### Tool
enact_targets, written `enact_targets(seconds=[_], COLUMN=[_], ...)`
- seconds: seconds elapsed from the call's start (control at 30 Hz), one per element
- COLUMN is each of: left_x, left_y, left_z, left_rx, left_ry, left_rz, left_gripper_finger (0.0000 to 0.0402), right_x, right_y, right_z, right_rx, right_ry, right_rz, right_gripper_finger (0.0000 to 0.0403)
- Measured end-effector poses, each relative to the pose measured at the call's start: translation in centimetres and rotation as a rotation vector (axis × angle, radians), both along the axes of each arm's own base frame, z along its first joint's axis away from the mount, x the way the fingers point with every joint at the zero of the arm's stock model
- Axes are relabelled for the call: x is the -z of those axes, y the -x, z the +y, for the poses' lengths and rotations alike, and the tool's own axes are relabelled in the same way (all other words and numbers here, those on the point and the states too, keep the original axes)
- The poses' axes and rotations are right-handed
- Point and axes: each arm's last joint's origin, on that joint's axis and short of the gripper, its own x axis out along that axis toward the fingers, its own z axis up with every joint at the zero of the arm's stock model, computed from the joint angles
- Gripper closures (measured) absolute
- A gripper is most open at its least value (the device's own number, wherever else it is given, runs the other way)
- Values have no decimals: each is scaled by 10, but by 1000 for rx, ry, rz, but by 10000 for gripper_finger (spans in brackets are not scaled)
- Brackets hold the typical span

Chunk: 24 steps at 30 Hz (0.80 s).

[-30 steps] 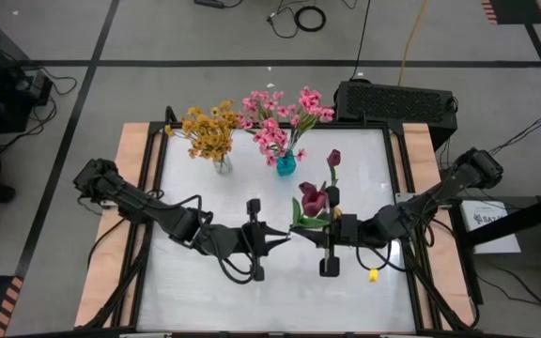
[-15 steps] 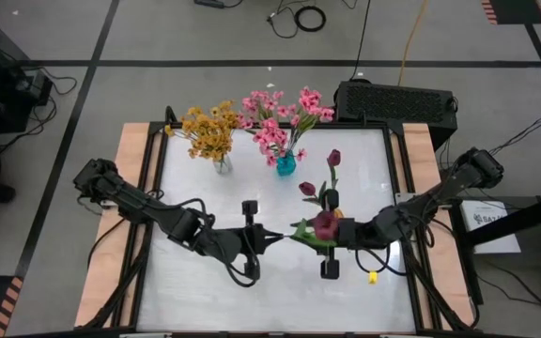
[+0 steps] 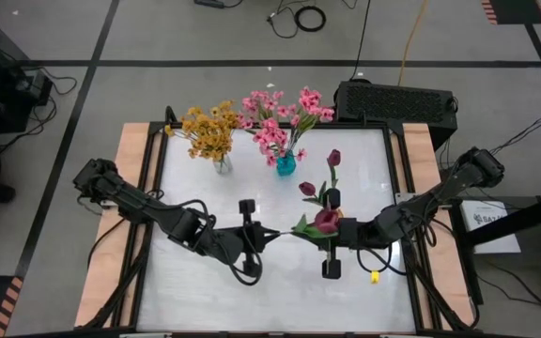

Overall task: Sort flowers into vase by color
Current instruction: Put the red flower into the yellow vase

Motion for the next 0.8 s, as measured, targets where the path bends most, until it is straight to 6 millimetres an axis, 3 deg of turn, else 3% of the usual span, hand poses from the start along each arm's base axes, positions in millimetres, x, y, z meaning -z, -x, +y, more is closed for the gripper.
enact_targets(seconds=[0.2, 0.37, 0.57, 0.8], left_x=[0, -1, -5, -12], left_y=[0, 3, 15, 25], left_z=[1, -3, -12, -15], left_rx=[-44, -42, -16, -11], left_ry=[8, 24, 28, 52], left_rz=[-15, -13, 1, -4], left_gripper_finger=[307, 232, 164, 155], right_x=[3, -2, -20, -25], right_y=[0, 13, 48, 100], right_z=[0, -2, -5, -19], right_rx=[28, 99, 133, 248], right_ry=[-15, -31, -75, -158], right_rz=[27, 69, 82, 179], right_gripper_finger=[394, 398, 400, 400])
